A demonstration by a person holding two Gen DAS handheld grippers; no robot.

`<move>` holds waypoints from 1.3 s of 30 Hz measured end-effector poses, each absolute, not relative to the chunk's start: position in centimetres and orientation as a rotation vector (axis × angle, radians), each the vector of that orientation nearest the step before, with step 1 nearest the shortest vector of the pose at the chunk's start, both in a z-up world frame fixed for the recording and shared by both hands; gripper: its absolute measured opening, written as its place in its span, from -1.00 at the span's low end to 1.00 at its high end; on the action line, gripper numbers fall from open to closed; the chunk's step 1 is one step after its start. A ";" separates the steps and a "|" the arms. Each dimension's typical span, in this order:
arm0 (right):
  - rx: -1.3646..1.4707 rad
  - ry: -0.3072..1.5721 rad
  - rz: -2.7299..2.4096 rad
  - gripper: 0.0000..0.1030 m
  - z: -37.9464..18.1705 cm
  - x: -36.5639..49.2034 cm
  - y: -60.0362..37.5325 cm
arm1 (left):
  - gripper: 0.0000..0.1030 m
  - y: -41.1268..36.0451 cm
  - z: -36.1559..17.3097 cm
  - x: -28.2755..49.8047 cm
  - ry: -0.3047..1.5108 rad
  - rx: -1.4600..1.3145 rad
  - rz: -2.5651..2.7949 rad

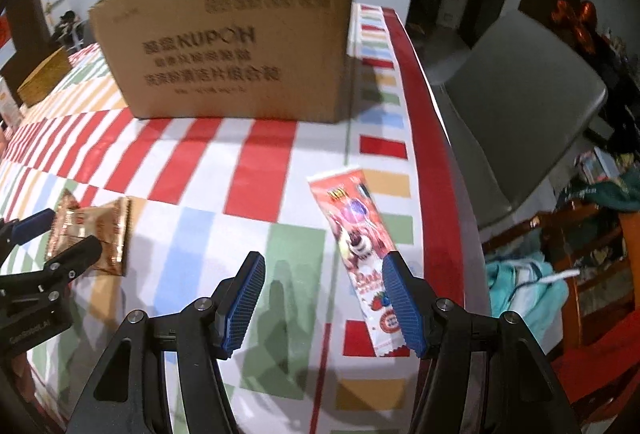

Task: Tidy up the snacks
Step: 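Move both tools back toward the tan pastry packet and pink candy stick, then grasp the tan pastry packet with the left tool while the right tool grasps the pink Lotso stick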

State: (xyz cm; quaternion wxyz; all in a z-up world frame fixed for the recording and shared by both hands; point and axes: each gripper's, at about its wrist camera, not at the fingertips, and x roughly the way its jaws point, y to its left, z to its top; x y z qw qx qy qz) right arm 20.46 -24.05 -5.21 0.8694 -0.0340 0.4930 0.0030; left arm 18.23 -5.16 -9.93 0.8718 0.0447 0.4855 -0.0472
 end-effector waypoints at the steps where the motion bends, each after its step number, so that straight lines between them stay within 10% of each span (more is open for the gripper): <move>1: -0.066 1.038 0.002 0.20 -5.5 20.5 -24.3 | 0.49 -5.3 -10.0 18.2 1.014 0.100 -0.105; 12: -0.062 1.044 -0.016 0.20 -6.6 21.4 -25.7 | -0.13 -6.1 -9.7 18.5 0.980 0.105 -0.128; 25: -0.090 1.052 -0.002 0.19 -7.6 24.4 -26.6 | -0.23 -6.8 -9.6 18.9 0.972 0.104 -0.151; 29: -0.055 1.056 0.053 -0.34 -7.5 24.3 -26.2 | -0.25 -6.6 -9.6 18.9 0.972 0.089 -0.161; 39: -0.016 1.023 0.119 -0.46 -6.8 23.1 -24.5 | -0.39 -6.0 -9.1 18.6 0.964 0.057 -0.179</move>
